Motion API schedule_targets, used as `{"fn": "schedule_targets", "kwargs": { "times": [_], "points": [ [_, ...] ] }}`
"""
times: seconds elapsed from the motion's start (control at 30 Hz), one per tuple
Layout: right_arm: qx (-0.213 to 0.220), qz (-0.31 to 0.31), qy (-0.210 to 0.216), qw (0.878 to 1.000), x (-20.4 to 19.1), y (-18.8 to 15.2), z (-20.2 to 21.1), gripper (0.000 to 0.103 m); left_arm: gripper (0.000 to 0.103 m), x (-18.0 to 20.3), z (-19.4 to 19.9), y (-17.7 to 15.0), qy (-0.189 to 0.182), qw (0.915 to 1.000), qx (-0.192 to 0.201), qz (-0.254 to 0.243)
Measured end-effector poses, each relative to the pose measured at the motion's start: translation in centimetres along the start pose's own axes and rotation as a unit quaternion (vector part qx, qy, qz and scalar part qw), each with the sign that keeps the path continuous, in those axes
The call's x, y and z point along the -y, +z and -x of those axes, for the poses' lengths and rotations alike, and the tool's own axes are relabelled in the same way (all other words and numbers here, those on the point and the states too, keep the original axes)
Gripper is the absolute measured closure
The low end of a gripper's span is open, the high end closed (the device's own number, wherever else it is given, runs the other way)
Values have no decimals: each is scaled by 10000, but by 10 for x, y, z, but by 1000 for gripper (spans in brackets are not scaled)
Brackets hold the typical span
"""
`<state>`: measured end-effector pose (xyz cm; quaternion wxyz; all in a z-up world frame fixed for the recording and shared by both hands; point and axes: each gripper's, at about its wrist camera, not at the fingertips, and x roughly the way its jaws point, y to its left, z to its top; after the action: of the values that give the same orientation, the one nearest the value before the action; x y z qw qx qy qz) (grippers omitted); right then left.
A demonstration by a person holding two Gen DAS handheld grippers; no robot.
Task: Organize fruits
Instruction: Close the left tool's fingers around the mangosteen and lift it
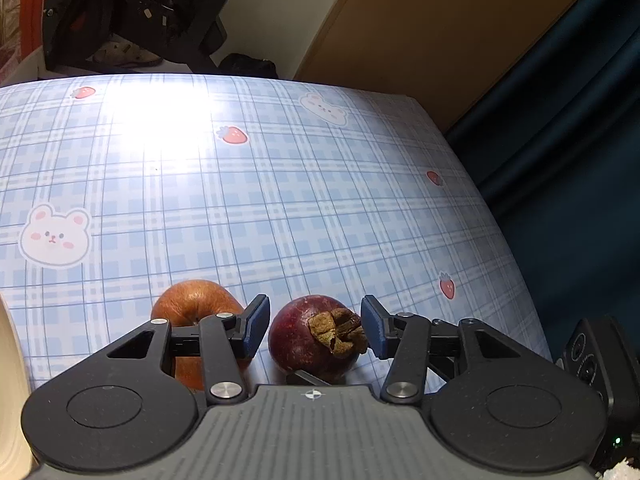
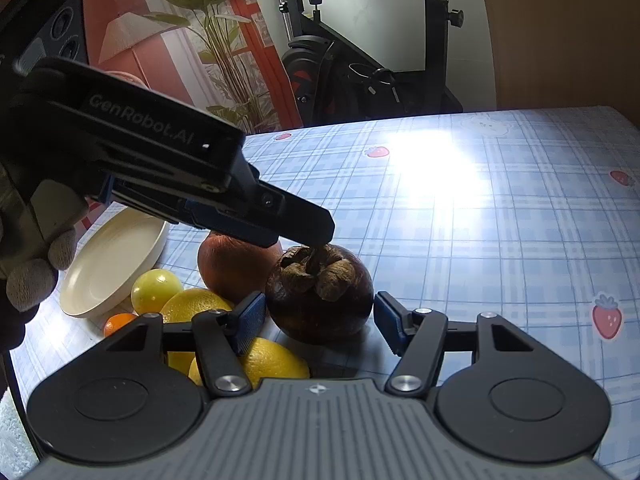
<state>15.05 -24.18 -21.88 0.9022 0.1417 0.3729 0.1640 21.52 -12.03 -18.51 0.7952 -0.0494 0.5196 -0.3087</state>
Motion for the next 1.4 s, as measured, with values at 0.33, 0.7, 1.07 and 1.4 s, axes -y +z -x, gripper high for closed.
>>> {"fn": "schedule_targets", "kwargs": {
  "times": [0.33, 0.7, 1.07, 1.4],
  "points": [
    [-38, -286, 106, 9995, 9, 0, -4, 39, 47, 3, -8, 1, -151, 9998, -102, -48],
    [-1, -234, 42, 9997, 9, 0, 0, 41, 54, 3, -13, 1, -177, 9992, -152, -311],
    [45, 33, -8, 10000, -7, 6, 14, 41, 61, 9, 12, 1, -193, 9984, -36, -521],
    [175, 380, 181, 9990, -45, 23, 26, 41, 61, -10, 69, -4, -150, 9983, 363, -434]
  ]
}}
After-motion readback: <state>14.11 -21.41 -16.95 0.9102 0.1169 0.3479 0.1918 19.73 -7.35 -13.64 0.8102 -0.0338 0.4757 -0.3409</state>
